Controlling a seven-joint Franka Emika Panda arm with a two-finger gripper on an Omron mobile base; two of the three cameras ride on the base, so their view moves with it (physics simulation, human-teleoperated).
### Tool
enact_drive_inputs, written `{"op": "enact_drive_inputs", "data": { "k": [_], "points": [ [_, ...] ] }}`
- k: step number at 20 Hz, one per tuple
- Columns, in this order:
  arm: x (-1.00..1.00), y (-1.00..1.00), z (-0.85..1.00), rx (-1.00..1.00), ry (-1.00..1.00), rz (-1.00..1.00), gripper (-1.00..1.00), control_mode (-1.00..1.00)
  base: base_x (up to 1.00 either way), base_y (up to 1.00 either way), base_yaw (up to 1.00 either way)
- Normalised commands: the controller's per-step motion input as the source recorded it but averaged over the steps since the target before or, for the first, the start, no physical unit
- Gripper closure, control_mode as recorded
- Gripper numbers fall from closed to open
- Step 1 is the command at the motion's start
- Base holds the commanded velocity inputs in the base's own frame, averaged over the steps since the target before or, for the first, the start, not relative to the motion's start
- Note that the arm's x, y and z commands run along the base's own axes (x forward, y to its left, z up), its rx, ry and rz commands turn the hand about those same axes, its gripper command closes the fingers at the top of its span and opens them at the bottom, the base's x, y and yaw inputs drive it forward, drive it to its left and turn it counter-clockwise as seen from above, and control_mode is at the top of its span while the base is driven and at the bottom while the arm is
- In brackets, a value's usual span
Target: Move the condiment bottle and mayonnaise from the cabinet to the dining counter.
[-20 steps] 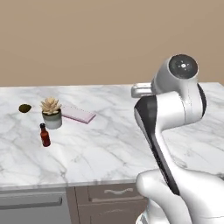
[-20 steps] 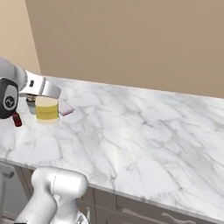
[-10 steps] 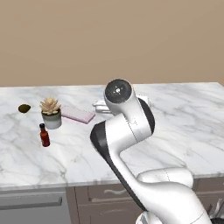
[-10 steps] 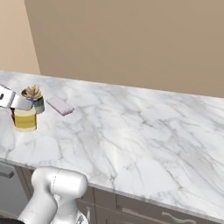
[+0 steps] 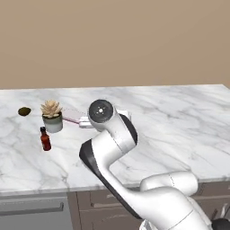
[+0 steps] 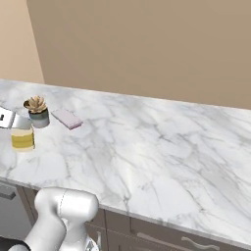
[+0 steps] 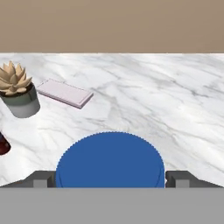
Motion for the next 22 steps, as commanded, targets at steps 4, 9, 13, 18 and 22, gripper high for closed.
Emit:
{"op": "enact_drive_inputs", "data": {
  "k": [4, 9, 13, 18, 22],
  "points": [
    [0.58, 0.41, -0.41, 0.00, -0.02, 0.13, 1.00, -1.00, 0.00, 0.00, 0.00],
    [0.64, 0.31, -0.46, 0.00, -0.07, 0.10, 1.00, -1.00, 0.00, 0.00, 0.00],
    [0.58, 0.20, -0.43, 0.00, -0.06, 0.02, 1.00, -1.00, 0.00, 0.00, 0.00],
    [0.59, 0.23, -0.31, 0.00, 0.00, 0.00, 1.00, -1.00, 0.00, 0.00, 0.00],
    [0.67, 0.18, -0.25, 0.00, 0.00, -0.01, 1.00, -1.00, 0.00, 0.00, 0.00]
  ]
}}
